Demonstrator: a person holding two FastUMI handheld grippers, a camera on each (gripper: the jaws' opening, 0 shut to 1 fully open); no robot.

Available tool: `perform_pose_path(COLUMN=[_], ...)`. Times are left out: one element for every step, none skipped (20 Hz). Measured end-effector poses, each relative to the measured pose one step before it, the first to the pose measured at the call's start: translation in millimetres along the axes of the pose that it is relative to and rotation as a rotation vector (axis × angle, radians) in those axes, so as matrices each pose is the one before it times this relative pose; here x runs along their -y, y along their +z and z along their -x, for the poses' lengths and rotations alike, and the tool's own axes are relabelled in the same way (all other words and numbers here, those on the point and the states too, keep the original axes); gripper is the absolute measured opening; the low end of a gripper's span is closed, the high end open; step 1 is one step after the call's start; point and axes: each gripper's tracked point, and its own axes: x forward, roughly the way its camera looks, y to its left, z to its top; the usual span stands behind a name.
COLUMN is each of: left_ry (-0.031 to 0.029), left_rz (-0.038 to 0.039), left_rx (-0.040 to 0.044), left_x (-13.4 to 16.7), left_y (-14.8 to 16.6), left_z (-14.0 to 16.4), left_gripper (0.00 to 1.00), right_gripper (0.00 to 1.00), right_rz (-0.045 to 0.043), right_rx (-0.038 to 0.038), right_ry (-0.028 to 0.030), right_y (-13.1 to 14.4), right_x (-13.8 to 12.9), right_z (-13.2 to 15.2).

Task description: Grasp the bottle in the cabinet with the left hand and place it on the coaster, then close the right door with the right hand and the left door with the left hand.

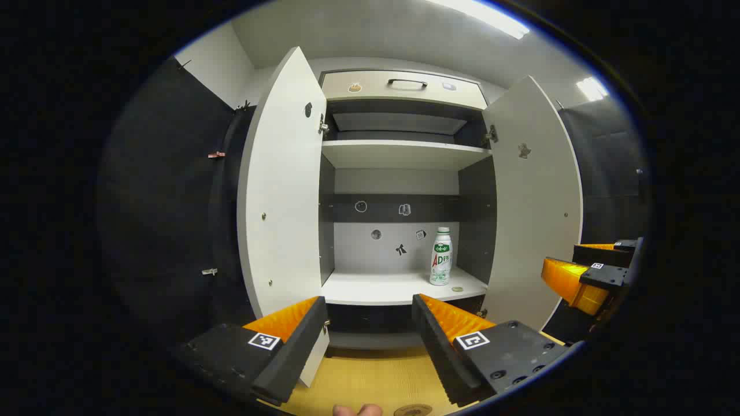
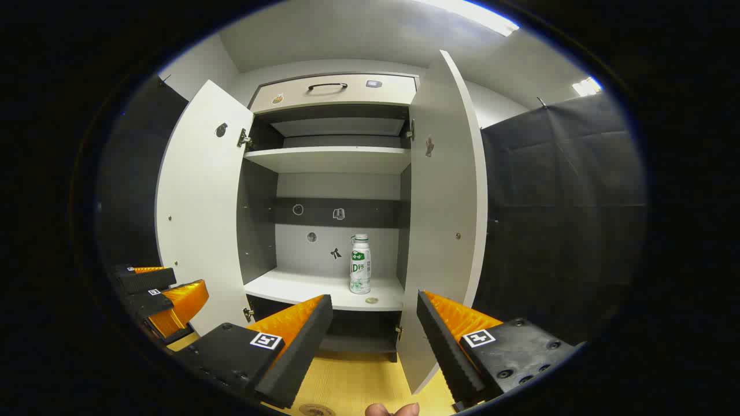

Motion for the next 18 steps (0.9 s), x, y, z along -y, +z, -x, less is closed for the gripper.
perform_pose_path(left_ry=[-0.00238,-0.00249,-0.00255,0.00022,0.00037,-0.00132,-0.00074,-0.00083,0.00033,0.00015,0.00080,-0.00152,-0.00110,-0.00046,-0.00224,-0.00094,-0.00235,-0.00275], left_rz=[-0.00279,0.00387,0.00601,0.00247,-0.00202,-0.00451,-0.00531,-0.00365,-0.00087,0.00075,0.00192,0.00126,-0.00118,-0.00287,-0.00294,-0.00188,-0.00017,0.00039], left_rx=[0.00131,0.00111,0.00132,0.00223,0.00255,0.00164,0.00316,0.00153,0.00020,-0.00082,0.00097,0.00109,0.00007,0.00067,0.00193,0.00257,0.00243,0.00206], left_x=[1.36,0.59,-1.17,-1.31,-0.77,0.66,1.31,0.13,0.69,0.16,-0.48,0.60,0.31,0.54,1.33,1.13,1.51,1.19], left_y=[-0.25,1.10,-0.38,1.48,0.11,1.34,0.32,1.40,0.03,0.66,-0.14,1.22,0.03,0.88,0.64,1.82,0.63,1.28], left_z=[-0.51,-0.34,0.63,0.86,-0.32,-0.22,-0.37,0.35,0.19,0.25,0.35,-0.28,-0.47,-0.72,-0.25,-0.65,0.63,-0.49], left_gripper=[0.95,0.95,0.94,0.95,0.95,0.95,0.94,0.95,0.95,0.95,0.95,0.95,0.95,0.95,0.95,0.94,0.94,0.94], right_gripper=[0.97,0.97,0.97,0.97,0.97,0.97,0.97,0.97,0.97,0.97,0.97,0.97,0.97,0.97,0.97,0.97,0.97,0.97], right_rz=[0.00262,-0.00050,-0.00264,-0.00376,-0.00550,-0.00692,-0.00601,-0.00301,-0.00031,0.00161,0.00094,-0.00061,-0.00012,-0.00126,-0.00152,-0.00050,0.00077,0.00182], right_rx=[0.00171,-0.00026,-0.00002,0.00060,0.00263,0.00063,0.00058,0.00072,-0.00005,0.00160,0.00144,-0.00003,-0.00105,0.00021,0.00143,0.00226,0.00169,0.00075], right_ry=[-0.00032,0.00030,0.00040,-0.00240,-0.00284,-0.00291,-0.00056,-0.00255,-0.00137,-0.00279,-0.00183,-0.00021,-0.00224,-0.00097,0.00001,-0.00008,0.00010,-0.00008], right_y=[0.57,-0.16,0.25,0.30,1.18,0.34,0.85,0.54,-0.10,0.05,0.34,0.27,-0.29,0.04,0.45,0.89,0.38,0.11], right_x=[-0.36,0.12,-0.23,0.62,1.36,0.21,0.70,1.06,0.74,1.34,0.90,0.63,0.29,1.24,-0.28,0.33,0.54,0.78], right_z=[-0.02,0.36,0.33,-0.11,-0.05,0.05,-0.15,0.00,-0.29,0.56,0.36,0.04,-0.21,0.99,0.18,-0.25,-0.04,-0.27])
